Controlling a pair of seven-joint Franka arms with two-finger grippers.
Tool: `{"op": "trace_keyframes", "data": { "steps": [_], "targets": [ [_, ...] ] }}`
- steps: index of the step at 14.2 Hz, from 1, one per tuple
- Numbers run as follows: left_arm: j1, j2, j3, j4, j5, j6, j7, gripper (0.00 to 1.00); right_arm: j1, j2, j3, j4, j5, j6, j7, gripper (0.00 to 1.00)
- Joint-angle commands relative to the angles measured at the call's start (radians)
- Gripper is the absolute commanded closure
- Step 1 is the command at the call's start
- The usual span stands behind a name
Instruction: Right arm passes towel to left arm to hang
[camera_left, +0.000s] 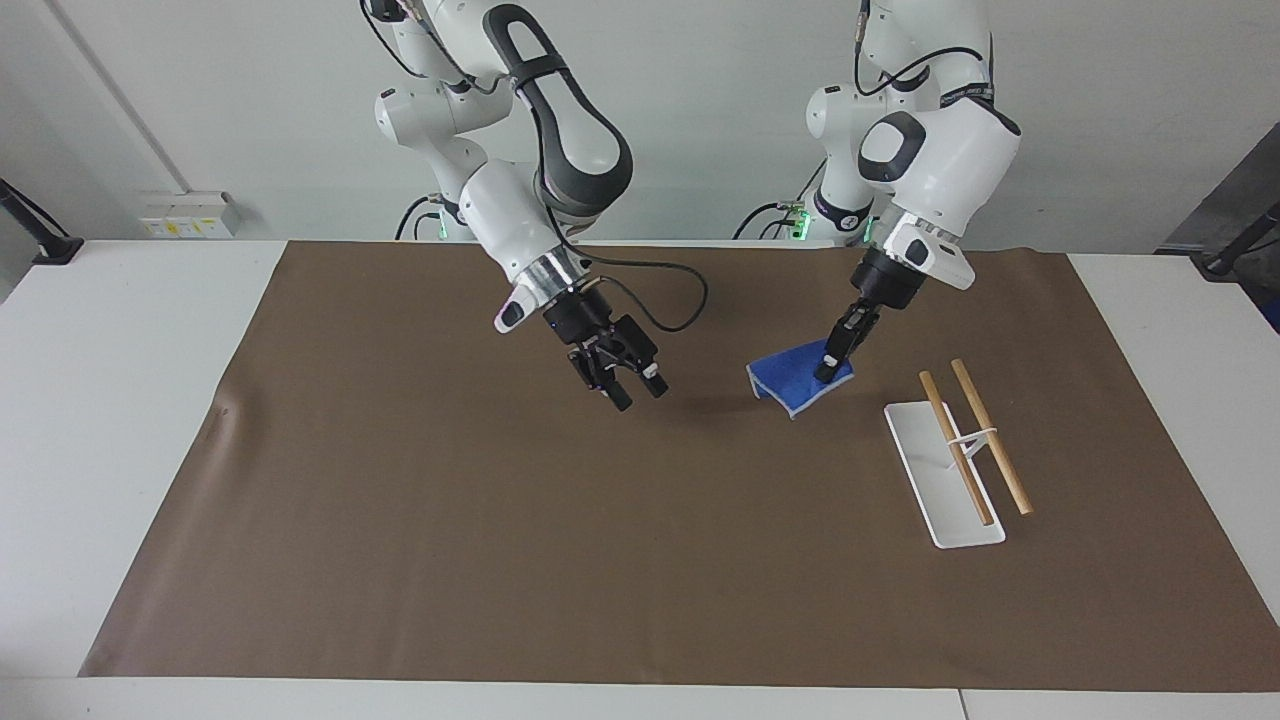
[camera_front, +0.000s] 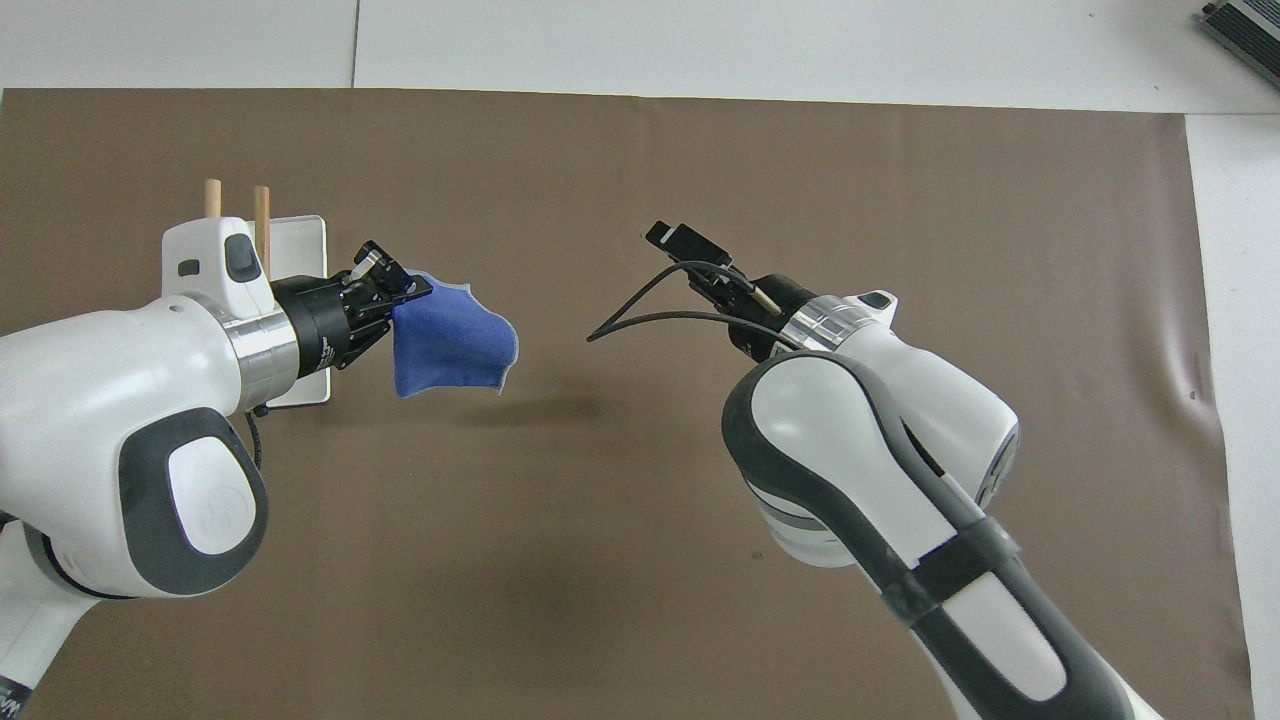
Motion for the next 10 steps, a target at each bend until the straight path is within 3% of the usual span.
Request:
{"op": "trace_keyframes", "data": {
  "steps": [1,3,8,10],
  "targets": [
    [0.01,0.014,0.059,0.011,0.052,0.003,0.044,1.0,-0.049,-0.013,0.008,-0.028,-0.163,-0.008,-0.049,0.0],
    [0.012,0.027,0.093,0.013,0.052,0.003,0.051,1.0,-0.091,-0.013,0.008,-0.046,-0.335,-0.04,-0.052,0.0],
    [0.013,0.028,0.2,0.005,0.052,0.002,0.046,1.0,-0.263,-0.021,0.005,-0.039,-0.878,-0.318,-0.05,0.0],
    [0.013,0.028,0.236,0.001,0.052,0.002,0.043,1.0,-0.313,-0.024,0.003,-0.029,-1.038,-0.395,-0.05,0.0]
  ]
}}
